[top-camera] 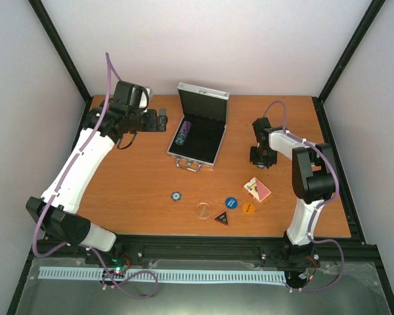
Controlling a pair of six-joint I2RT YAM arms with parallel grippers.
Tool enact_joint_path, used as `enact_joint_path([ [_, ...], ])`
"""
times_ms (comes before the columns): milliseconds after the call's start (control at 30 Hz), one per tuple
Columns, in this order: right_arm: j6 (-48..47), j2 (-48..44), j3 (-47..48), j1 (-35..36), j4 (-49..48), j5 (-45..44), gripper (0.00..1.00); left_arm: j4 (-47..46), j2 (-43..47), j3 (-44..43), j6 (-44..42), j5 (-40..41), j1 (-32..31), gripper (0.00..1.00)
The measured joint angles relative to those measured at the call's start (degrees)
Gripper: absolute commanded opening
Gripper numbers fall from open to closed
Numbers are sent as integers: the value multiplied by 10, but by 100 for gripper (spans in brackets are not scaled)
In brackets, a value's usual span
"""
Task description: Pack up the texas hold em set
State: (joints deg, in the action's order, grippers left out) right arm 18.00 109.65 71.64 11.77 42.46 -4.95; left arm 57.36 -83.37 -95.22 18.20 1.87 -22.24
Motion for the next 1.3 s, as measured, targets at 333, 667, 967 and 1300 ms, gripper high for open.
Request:
enact_joint_path([
  [333, -6, -2, 0, 0, 2, 0, 45, -3, 3, 2, 0, 0, 3, 100],
  [667, -10, -2, 2, 0, 28, -7, 55, -4, 4, 4, 0, 0, 4, 100],
  [967, -10, -10, 24, 0, 54, -7, 55, -5, 4, 10, 0, 0, 4, 100],
  [1300, -10, -6, 35, -6, 61, -2, 55, -7, 4, 15, 0, -2, 7, 100],
])
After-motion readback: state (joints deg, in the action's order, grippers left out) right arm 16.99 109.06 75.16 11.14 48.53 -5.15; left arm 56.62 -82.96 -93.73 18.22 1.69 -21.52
